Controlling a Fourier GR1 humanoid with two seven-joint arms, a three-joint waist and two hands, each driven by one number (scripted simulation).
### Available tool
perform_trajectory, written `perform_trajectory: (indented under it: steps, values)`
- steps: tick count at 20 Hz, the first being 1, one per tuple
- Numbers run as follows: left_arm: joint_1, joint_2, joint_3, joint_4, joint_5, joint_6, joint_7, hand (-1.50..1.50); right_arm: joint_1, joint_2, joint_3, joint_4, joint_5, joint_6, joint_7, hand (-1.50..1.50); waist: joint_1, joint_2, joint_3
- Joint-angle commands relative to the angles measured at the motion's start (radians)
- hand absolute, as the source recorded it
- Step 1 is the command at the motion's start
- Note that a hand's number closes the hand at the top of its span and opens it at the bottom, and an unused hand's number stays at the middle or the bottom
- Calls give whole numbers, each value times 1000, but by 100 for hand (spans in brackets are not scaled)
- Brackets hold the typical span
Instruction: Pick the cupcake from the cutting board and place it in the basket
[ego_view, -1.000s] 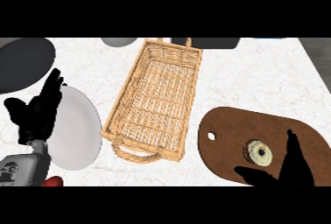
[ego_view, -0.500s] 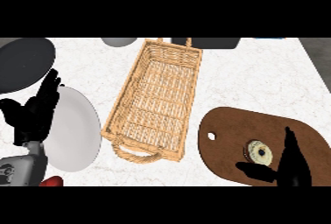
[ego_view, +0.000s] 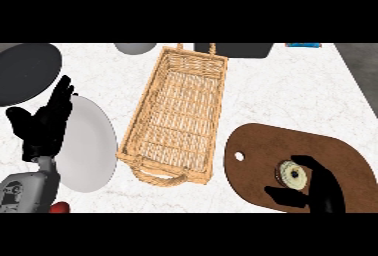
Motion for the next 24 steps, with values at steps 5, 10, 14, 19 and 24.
perform_trajectory:
  steps: [5, 10, 14, 19, 24]
  values:
    - [5, -5, 10, 7, 7, -13, -21, 0, -81, 22, 4, 115, -38, 21, -51, 150, 10, 15, 19]
    - [-14, -16, -20, 3, -7, -14, 0, 0, 2, 84, 305, 104, 43, -5, -163, 150, 48, 16, 20]
    - [-39, -26, -62, 7, -13, -46, -19, 0, -86, 86, 578, 115, 85, 112, -218, 150, 177, 34, 19]
    - [-45, -43, -67, 19, -10, -42, -24, 0, -123, 87, 845, 169, 30, -8, -174, 150, 146, 31, 23]
    - [-47, -24, -42, 22, -20, -21, -6, 0, -144, 88, 1045, 146, -60, -293, -233, 150, 89, 20, 26]
